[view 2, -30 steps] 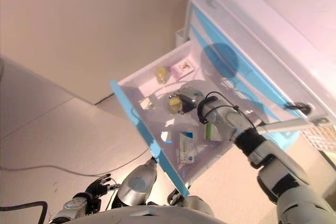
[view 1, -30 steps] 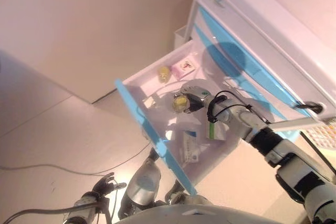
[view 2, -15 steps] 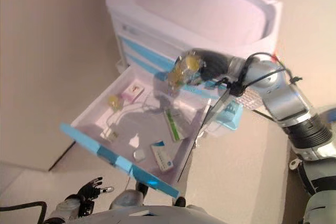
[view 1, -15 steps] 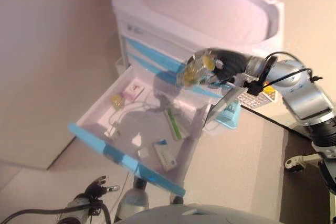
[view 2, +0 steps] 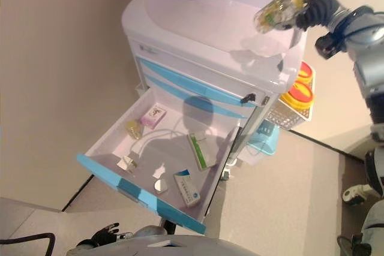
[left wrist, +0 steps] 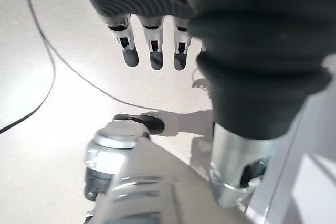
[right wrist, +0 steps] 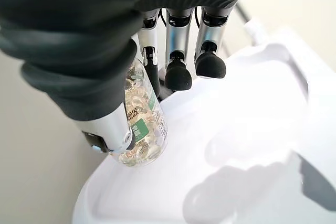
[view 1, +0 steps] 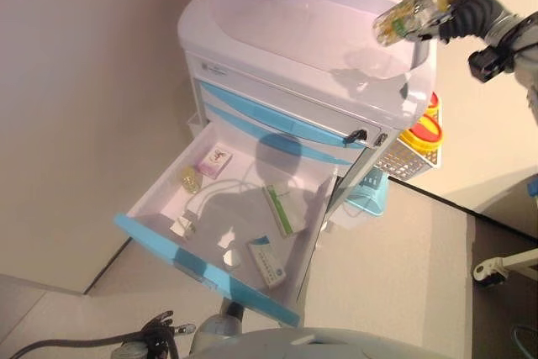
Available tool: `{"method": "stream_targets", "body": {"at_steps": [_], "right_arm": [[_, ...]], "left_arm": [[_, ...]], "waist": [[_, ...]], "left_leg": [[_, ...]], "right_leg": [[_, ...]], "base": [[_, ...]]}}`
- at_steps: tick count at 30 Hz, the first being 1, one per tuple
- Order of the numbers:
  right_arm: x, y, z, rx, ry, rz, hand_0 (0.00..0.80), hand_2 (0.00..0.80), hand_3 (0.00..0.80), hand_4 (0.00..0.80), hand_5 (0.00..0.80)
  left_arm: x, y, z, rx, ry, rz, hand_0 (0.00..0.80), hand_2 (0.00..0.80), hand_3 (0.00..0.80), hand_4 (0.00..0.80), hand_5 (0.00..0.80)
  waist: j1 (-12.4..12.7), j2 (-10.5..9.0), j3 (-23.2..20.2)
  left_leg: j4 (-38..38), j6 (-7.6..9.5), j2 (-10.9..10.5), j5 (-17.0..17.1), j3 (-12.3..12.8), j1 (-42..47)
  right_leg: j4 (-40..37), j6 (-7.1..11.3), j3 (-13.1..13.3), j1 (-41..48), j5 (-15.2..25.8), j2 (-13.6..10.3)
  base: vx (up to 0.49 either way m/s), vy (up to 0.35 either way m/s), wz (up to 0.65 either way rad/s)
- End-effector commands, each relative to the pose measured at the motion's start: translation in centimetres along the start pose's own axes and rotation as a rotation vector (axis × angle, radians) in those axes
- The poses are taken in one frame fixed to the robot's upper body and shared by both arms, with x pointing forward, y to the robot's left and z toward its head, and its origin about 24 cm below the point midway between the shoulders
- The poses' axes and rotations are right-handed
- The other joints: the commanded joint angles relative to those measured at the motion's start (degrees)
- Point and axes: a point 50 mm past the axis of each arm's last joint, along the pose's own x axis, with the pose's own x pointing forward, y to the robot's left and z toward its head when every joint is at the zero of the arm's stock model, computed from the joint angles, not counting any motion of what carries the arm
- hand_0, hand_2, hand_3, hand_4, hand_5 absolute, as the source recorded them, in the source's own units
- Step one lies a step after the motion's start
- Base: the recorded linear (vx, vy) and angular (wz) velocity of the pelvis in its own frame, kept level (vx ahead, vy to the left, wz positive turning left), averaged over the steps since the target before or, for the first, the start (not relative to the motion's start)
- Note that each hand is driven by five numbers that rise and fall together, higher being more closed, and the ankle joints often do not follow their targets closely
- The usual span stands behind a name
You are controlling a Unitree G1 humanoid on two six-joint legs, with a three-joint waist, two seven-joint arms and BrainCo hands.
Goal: Open the drawer and pick up the medicine
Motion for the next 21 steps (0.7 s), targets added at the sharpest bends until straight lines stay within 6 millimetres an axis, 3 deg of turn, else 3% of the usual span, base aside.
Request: {"method": "stream_targets", "body": {"at_steps": [1,11,21], "right_arm": [[-0.8,-3.3,2.6,-0.043,-0.035,-0.091,0.8,0.8,0.8,0.8,0.8],[0.4,-4.2,-1.1,-0.096,0.285,-0.119,0.8,0.8,0.8,0.8,0.8],[-0.5,-4.1,-4.8,-0.184,0.528,-0.032,0.8,0.8,0.8,0.8,0.8]], "left_arm": [[-0.4,1.6,-0.4,0.066,0.032,0.025,0.0,0.0,0.0,0.0,0.0],[-0.7,2.3,-0.5,0.081,0.026,0.023,0.0,0.0,0.0,0.0,0.0],[-1.0,2.8,-0.8,0.083,0.017,0.033,0.0,0.0,0.0,0.0,0.0]], "waist": [[2.7,-2.14,-1.6],[7.2,-1.7,0.3],[8.9,-1.71,1.3]], "left_leg": [[2.0,0.72,-1.9,-7.2,-0.7,1.5],[3.0,1.4,-3.0,-7.0,-4.2,0.9],[3.1,2.05,-3.4,-6.7,-5.3,0.8]], "right_leg": [[3.6,1.64,0.2,-3.0,2.5,-2.1],[4.7,1.46,-2.4,-2.5,2.1,-3.0],[5.7,2.16,-3.0,-2.6,2.1,-3.6]], "base": [[0.052,0.025,0.21],[0.061,0.034,0.21],[0.057,0.028,0.12]]}}
